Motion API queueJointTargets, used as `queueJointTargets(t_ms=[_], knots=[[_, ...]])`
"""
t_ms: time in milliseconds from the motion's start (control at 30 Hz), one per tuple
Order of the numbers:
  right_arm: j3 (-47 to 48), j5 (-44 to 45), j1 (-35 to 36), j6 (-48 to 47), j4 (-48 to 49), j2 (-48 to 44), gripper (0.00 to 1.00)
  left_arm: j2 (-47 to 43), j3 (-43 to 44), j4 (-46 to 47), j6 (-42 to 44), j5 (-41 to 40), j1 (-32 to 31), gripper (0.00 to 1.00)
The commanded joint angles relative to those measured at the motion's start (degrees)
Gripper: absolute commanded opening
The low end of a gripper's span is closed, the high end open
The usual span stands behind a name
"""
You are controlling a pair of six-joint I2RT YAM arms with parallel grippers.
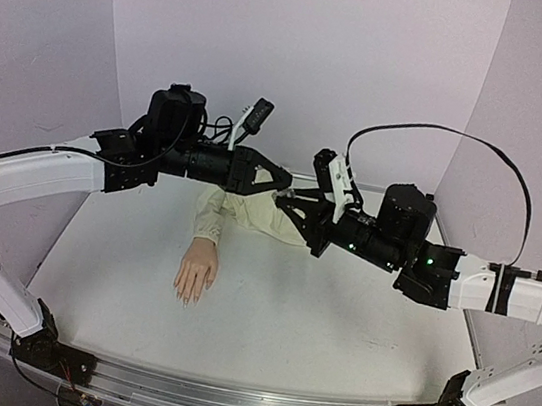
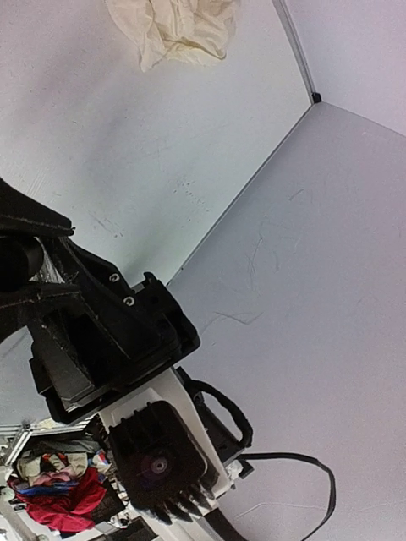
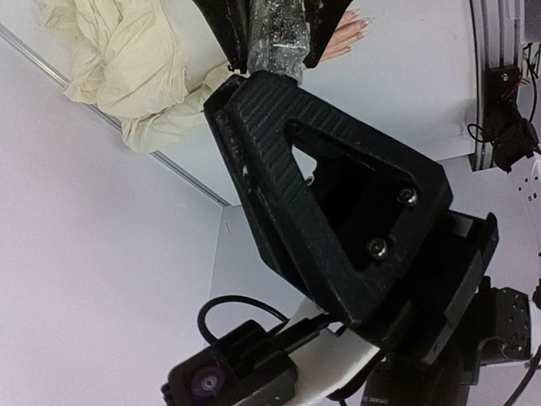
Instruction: Paint the nails
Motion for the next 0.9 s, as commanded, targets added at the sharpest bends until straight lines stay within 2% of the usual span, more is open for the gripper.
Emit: queueJointTargets(t_ms=[0,100,267,300,367,433,467,667,700,800,867], knots=[[2.4,-1.1,0.3,0.5,5.7,-0.9,0.00,0.1,3.3,2.5,2.7,3.2,-1.0,0.06],[2.0,-11.9,-0.7,2.9,5.5,-2.4,0.00,0.0,3.7,3.2,6.8,10.2,-1.2,0.00],[3.0,-37.2,-2.5,12.0,5.3,-3.5,0.00,-1.9,3.1,6.0,18.8,36.0,-2.7,0.00],[3.3,-43.5,-2.5,14.0,7.1,-3.2,0.00,-2.2,3.3,6.1,20.6,40.3,-3.0,0.00],[2.6,-55.9,-2.4,22.2,17.1,-2.0,0.00,-2.7,4.3,6.1,22.7,46.0,-3.2,0.00],[0.9,-59.7,-2.4,31.3,28.5,-0.8,0.00,-2.7,5.6,6.1,23.2,49.3,-3.2,0.00],[0.5,-59.7,-2.4,33.3,30.7,-0.7,0.00,-2.7,5.9,6.0,23.4,49.8,-3.2,0.00],[-2.9,-52.2,-2.4,29.2,29.0,-3.6,0.00,-4.4,4.0,6.1,22.3,44.7,-3.5,0.02],[-2.9,-50.7,-2.4,27.2,26.9,-3.9,0.00,-5.1,3.3,6.1,21.5,41.6,-3.4,0.07],[-2.4,-45.6,-2.4,20.2,18.1,-5.0,0.00,-7.8,-0.2,6.2,18.3,33.7,-2.6,0.51],[-2.3,-42.1,-2.4,15.9,14.3,-5.9,0.00,-9.7,-2.5,6.1,15.8,28.3,-1.5,0.74]])
